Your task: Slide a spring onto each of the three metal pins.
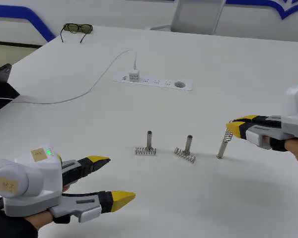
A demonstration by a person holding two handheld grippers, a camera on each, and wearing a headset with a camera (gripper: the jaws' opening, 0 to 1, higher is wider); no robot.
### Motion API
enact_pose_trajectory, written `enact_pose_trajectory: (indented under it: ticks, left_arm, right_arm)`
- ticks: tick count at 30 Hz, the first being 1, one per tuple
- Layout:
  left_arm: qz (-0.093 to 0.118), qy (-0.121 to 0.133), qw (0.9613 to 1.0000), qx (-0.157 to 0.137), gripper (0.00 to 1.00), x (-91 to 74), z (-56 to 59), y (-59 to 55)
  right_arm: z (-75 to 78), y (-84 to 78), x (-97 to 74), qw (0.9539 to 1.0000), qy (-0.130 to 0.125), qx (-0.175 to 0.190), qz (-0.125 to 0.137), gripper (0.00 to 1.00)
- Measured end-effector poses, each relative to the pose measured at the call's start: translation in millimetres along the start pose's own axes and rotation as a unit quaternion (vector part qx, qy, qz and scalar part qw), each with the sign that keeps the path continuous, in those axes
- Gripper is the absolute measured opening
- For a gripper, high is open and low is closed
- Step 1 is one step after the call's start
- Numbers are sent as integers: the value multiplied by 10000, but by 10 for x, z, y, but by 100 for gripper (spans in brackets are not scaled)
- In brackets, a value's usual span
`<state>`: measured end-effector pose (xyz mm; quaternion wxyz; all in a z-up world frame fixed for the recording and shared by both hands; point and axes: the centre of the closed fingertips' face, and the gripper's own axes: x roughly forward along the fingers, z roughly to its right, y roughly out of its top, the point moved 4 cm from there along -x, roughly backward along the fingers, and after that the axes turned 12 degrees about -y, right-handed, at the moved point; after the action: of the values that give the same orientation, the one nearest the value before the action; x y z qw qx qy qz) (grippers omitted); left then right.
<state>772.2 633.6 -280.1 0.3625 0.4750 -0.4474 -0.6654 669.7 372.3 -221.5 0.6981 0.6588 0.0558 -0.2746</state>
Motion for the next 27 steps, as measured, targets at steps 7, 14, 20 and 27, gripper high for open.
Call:
enact_pose_trajectory:
  ticks: [7,14,20,27]
  left_arm:
    - [-18,7,10000,-8,63,-1,-2,-7]
    - [-32,3,10000,-16,62,1,-2,-13]
    - [-42,-2,10000,-15,62,0,-1,-16]
    - [-51,-13,10000,-18,62,2,-4,-17]
  right_arm:
    - [-4,-16,20,10000,13,21,-17,12]
    - [4,-49,36,10000,19,54,-47,12]
    - [12,-108,64,9999,7,99,-77,12]
    - [9,-157,82,9999,24,127,-107,12]
